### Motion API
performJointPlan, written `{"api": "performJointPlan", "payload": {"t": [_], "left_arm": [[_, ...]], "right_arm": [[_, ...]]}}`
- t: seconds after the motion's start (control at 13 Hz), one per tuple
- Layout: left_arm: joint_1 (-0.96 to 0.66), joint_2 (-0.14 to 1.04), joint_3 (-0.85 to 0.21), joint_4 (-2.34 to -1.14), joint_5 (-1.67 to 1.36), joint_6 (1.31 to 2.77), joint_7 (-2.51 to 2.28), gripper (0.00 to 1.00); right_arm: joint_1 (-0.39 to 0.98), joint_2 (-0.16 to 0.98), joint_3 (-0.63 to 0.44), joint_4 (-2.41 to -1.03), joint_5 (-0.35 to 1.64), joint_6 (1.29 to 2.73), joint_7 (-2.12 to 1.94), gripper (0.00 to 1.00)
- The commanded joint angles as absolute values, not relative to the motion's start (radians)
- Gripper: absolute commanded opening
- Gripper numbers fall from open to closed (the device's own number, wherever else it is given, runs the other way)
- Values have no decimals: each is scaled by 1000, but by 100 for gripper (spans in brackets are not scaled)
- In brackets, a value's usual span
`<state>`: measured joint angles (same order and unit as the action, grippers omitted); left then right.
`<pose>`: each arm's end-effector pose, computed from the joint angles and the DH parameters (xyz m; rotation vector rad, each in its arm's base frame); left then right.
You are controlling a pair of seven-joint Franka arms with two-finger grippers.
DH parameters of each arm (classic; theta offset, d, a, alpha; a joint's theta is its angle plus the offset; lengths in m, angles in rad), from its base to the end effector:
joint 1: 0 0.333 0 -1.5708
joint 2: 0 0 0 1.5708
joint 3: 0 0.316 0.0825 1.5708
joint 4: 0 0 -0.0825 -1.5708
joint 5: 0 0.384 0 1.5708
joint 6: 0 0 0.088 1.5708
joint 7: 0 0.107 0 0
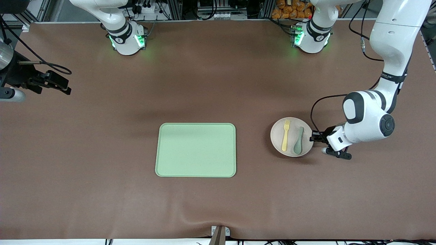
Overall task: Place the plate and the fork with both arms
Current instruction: 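Slide the plate with the left gripper onto the green tray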
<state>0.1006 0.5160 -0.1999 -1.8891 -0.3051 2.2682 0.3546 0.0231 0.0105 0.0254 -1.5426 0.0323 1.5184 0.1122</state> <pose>0.6181 -0.0639 0.2275 2.7873 -0.3103 -0.1299 0.5517 0.0303 0.6275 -3.1099 0.0973 0.0579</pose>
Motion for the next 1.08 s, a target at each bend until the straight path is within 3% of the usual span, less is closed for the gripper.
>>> {"api": "performJointPlan", "payload": {"t": [0.0, 1.0], "left_arm": [[60, 548, -218, -1774, -330, 2200, 338, 0], [-333, 756, -218, -1382, -327, 2197, -389, 0]], "right_arm": [[21, 5, 26, -1549, 49, 1514, 106, 100], [14, 25, 26, -1548, 48, 1516, 104, 100]]}}
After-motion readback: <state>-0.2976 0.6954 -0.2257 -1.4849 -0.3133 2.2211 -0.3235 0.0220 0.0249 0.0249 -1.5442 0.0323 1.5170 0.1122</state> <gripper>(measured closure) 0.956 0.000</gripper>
